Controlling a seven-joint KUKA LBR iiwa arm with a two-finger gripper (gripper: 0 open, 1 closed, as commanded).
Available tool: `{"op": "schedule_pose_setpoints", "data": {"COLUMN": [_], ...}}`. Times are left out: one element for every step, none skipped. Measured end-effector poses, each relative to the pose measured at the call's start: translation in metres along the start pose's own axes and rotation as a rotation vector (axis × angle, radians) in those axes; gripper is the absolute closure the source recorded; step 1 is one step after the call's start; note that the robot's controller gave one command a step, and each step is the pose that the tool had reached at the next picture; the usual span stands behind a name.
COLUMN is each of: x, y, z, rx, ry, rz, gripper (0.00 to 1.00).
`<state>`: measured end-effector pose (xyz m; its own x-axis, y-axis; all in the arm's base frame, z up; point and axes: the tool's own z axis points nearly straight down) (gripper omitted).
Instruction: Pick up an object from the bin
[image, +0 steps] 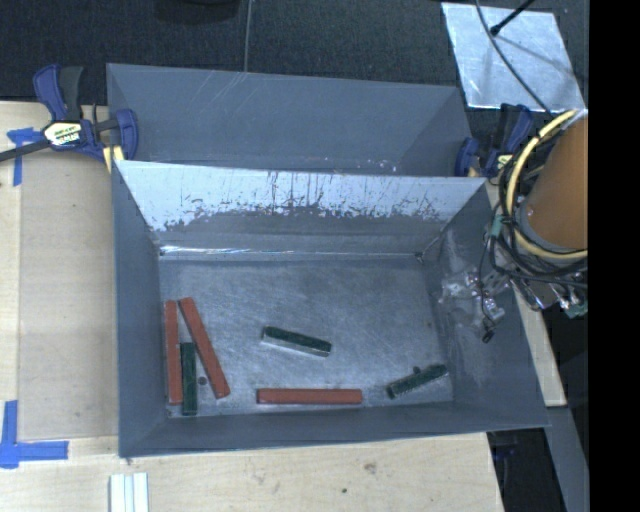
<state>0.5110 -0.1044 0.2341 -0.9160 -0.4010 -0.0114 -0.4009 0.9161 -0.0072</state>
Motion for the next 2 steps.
{"op": "schedule_pose_setpoints", "data": {"x": [0.002, 0.021], "y": [0.001, 0.015], "z": [0.005, 0.121], "rx": [-0.006, -0.012], "ry": [0.008, 0.014], "rz": [0.002, -0.169], "gripper": [0.00, 0.00]}}
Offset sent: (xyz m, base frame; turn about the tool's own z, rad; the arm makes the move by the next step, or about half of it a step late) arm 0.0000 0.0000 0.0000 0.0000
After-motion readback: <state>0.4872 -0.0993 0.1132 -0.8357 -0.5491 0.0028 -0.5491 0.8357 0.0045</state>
